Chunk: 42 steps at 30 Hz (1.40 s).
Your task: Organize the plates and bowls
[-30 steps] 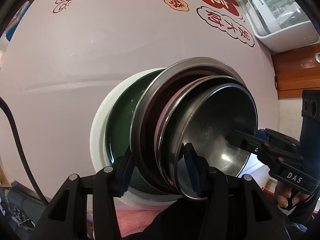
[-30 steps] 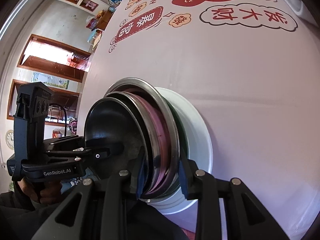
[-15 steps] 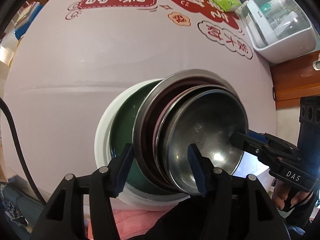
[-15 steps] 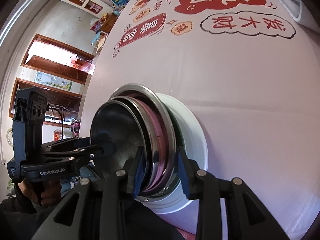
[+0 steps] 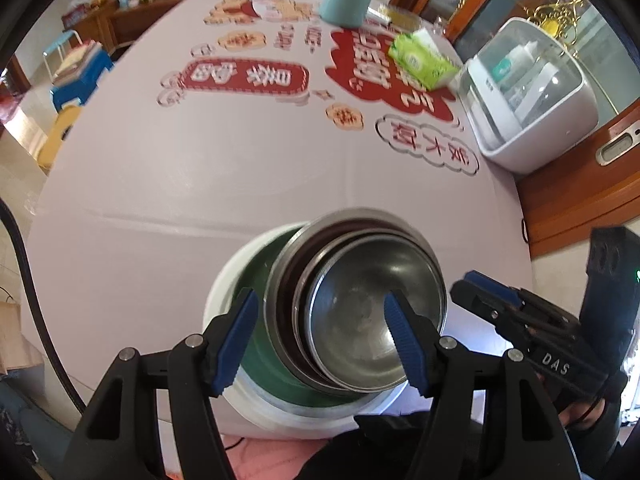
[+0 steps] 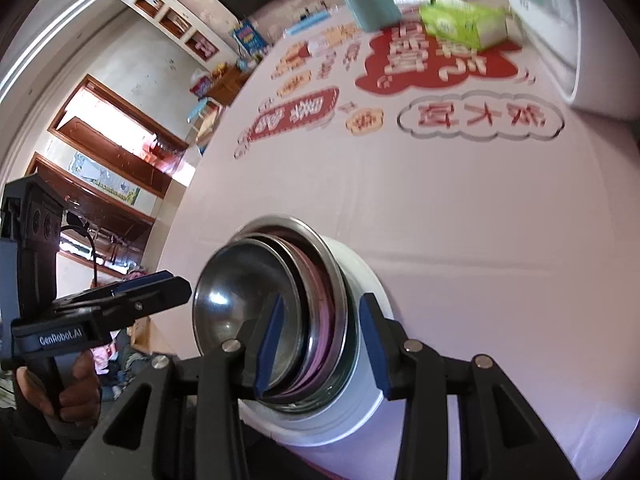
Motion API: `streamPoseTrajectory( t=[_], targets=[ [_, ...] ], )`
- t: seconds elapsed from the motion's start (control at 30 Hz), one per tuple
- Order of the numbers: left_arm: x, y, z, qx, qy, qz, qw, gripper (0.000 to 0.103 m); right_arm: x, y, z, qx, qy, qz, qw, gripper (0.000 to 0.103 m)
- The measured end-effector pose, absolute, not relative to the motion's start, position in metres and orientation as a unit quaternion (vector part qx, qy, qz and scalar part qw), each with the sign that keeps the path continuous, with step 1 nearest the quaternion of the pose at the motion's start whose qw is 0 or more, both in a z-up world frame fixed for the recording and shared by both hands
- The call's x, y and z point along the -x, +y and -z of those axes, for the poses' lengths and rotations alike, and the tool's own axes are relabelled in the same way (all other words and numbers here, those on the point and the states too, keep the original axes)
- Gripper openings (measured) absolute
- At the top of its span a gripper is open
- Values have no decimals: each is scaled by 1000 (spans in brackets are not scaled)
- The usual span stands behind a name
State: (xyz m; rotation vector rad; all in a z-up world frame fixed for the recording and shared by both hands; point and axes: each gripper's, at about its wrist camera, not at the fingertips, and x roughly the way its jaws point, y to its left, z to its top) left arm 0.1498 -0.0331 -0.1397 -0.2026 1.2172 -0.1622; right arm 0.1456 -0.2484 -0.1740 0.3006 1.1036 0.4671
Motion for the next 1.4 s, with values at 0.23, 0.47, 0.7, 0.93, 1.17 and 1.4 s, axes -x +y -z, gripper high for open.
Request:
streamPoseTrajectory(
  t=[0.23,0.47,0.7,0.93,1.17,1.4],
  targets=[
    [-136,-28,116,94,514,52,851,66,-116,-258,151,-131,447,-183,866,40],
    [-119,-30,96,95,457,43,883,71,-84,-270,129,-112,377,-128,910,58],
    [-96,-33,86,90,426,38,899,77,-54,-273,116,-97,354,-92,926,74],
    [-69,-44,71,73,418,48,904,90,-30,-256,104,-73,366,-103,922,86],
    [-45,-44,66,48,416,27,908,101,-10,-243,90,-65,402,-126,905,95],
    [-21,-47,64,19,410,11,912,102,8,-242,82,-72,433,-116,891,97]
  ],
)
